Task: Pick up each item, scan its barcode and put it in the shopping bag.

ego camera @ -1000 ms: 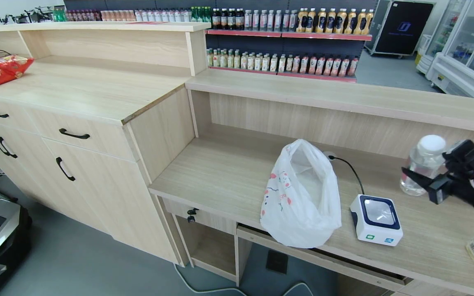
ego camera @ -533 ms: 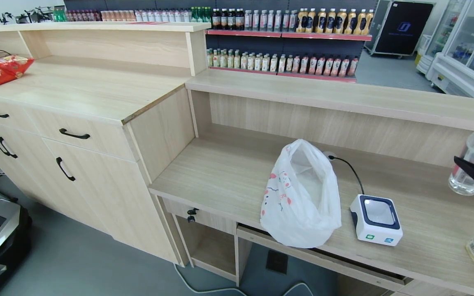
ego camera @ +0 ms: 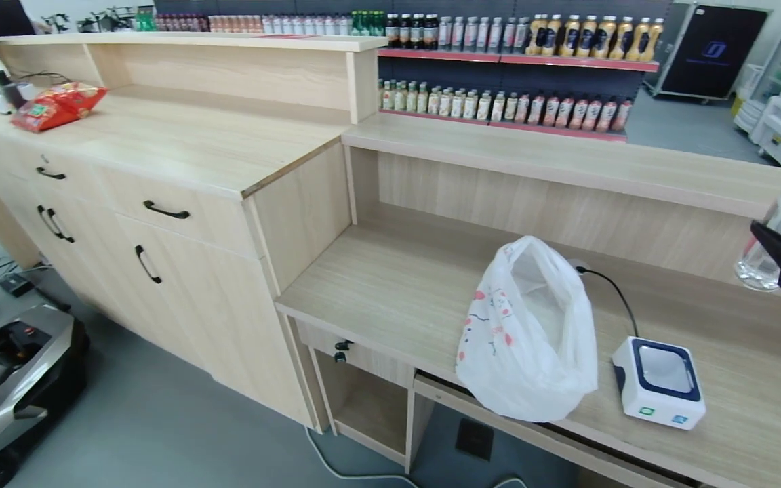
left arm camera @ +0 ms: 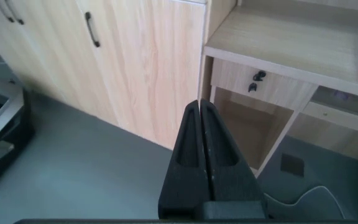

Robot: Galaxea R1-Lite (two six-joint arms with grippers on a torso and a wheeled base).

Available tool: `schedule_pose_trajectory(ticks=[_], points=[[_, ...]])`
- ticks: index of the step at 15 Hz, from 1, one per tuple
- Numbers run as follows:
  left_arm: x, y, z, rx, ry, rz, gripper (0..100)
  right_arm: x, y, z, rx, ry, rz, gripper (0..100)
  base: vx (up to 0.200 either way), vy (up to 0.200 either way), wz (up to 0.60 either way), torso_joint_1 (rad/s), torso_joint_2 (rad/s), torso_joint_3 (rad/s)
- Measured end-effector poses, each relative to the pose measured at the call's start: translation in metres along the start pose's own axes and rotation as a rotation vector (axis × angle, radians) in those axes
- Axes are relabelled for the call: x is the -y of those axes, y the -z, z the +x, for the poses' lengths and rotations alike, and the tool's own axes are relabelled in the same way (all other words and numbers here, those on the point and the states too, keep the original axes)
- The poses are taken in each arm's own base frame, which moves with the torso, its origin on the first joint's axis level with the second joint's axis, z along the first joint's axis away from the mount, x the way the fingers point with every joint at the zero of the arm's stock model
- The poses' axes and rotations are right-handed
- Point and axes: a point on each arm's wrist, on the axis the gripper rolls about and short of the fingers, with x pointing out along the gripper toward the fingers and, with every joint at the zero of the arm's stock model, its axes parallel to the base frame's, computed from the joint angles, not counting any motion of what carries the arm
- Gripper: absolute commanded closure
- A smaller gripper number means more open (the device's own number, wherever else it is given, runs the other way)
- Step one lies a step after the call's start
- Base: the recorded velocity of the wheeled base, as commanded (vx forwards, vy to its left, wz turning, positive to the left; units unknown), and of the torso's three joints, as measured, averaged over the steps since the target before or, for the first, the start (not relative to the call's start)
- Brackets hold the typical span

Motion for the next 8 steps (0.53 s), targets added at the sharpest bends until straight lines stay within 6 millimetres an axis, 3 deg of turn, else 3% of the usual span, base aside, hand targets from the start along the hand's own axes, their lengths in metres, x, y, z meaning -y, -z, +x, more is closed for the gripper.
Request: schedule_pose_trajectory(ticks=[5, 8], points=[[0.000, 0.000, 0.000, 0.000, 0.000, 0.000, 100, -0.018, 0.014, 0.010, -0.140, -0.089, 0.380, 100, 0.000, 0.000, 0.00, 0.000, 0.00, 0.000], [0.000, 0.000, 0.000, 0.000, 0.000, 0.000, 100, -0.031, 0.027, 0.023, -0.180, -0.127, 0.440, 100, 0.000, 0.000, 0.00, 0.000, 0.00, 0.000]])
